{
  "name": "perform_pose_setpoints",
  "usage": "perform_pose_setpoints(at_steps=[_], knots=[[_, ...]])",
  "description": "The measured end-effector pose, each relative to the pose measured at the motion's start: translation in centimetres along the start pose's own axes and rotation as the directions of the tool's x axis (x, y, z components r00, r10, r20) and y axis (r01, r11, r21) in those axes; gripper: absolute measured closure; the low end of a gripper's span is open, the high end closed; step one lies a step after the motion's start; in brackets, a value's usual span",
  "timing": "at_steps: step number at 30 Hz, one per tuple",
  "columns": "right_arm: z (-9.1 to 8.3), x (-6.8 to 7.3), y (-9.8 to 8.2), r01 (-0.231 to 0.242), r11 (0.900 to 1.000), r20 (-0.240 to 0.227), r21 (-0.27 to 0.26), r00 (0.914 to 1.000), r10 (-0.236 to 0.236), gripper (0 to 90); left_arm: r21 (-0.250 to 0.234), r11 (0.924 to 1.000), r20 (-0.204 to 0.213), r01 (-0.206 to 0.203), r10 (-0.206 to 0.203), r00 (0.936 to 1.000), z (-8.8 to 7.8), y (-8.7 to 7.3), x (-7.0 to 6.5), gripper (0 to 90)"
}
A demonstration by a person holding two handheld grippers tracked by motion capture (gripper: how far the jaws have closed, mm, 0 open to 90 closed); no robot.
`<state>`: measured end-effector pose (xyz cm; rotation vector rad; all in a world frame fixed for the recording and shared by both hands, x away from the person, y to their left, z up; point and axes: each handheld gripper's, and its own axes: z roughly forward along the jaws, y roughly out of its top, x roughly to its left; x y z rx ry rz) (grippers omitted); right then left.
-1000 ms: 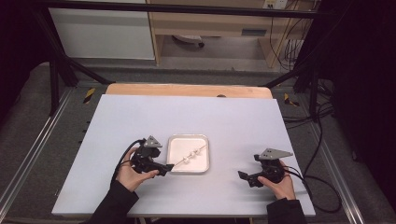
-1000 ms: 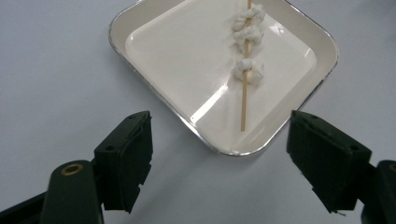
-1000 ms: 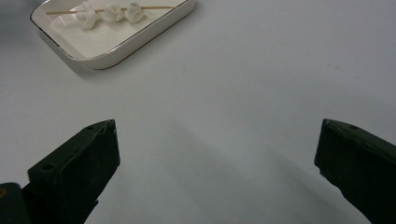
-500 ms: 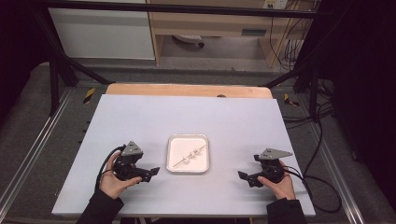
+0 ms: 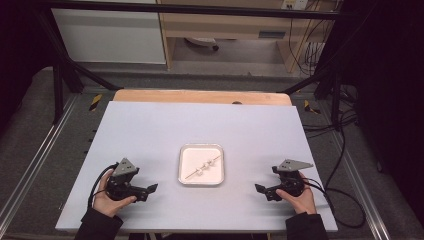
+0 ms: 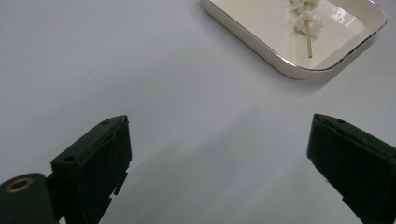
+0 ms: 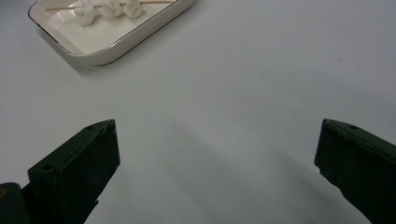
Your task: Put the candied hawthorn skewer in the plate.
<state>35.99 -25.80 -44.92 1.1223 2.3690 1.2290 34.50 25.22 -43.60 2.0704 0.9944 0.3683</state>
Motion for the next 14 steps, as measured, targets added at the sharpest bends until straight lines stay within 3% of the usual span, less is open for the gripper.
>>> perform_pose_setpoints(at_steps=[14], knots=[[0.15, 0.1, -0.21, -0.004, 1.0, -0.003, 0.013, 1.0, 0.004, 0.8, 0.002, 1.0, 0.001, -0.009, 0.009, 1.0, -0.03, -1.15, 0.75, 7.5]])
